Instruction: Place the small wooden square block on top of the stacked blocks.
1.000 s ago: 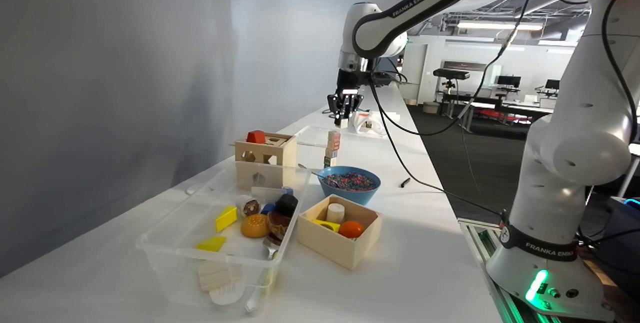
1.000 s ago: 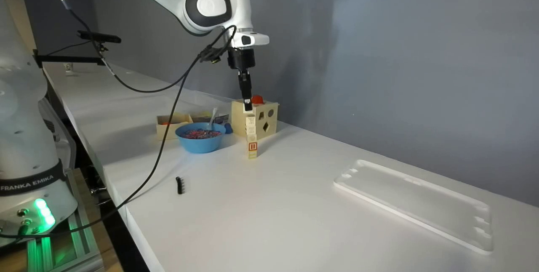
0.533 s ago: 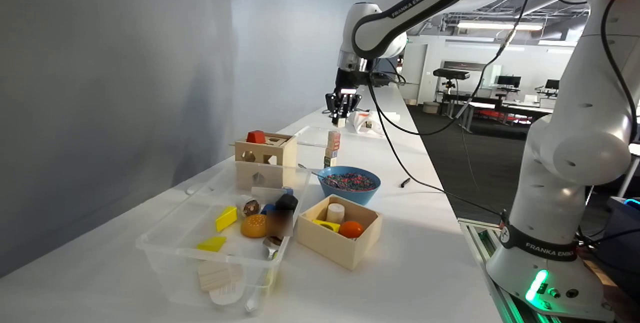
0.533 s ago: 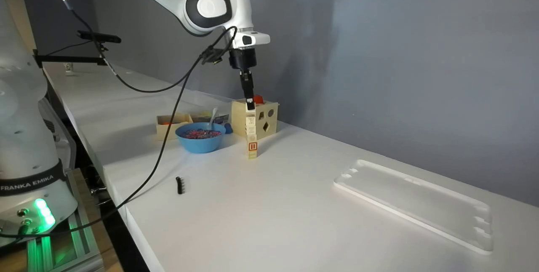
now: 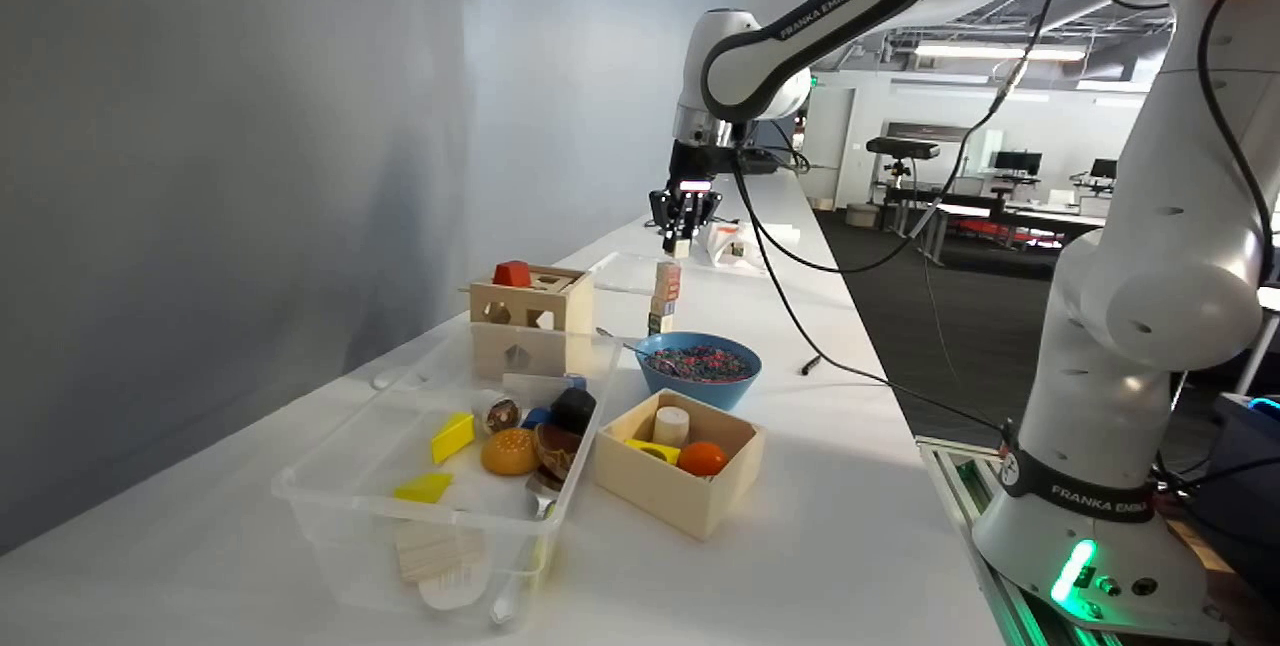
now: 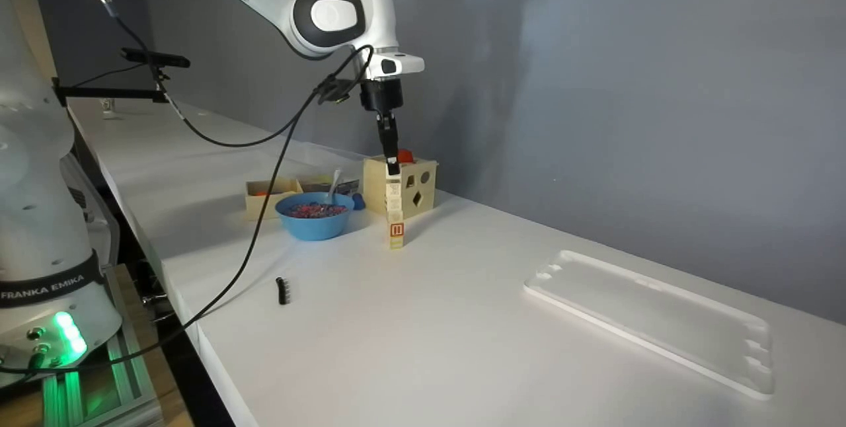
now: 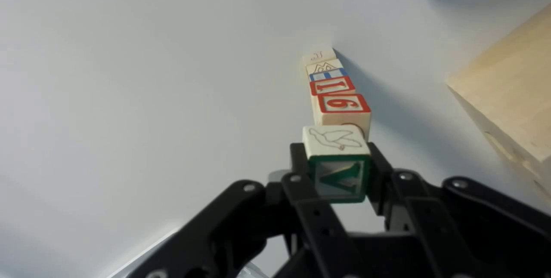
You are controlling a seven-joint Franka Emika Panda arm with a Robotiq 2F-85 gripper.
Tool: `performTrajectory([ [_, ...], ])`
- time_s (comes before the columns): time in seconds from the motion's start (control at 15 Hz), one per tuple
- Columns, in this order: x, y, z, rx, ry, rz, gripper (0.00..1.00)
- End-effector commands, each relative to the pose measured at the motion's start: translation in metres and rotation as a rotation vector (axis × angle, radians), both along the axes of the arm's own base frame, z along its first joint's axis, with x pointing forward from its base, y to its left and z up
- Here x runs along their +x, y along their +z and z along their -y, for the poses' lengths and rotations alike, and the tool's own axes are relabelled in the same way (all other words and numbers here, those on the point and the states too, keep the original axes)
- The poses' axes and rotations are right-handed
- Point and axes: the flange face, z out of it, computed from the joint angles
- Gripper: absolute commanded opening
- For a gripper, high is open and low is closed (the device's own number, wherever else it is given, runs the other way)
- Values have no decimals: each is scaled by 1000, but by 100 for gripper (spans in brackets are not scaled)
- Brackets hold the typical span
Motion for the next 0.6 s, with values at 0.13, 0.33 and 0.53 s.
performTrajectory([
  [0.13,1,-1,-1,7,-6,-1,9],
  [0.33,3,-2,-2,8,-8,-2,9],
  [0.53,4,-3,-5,8,-8,-4,9],
])
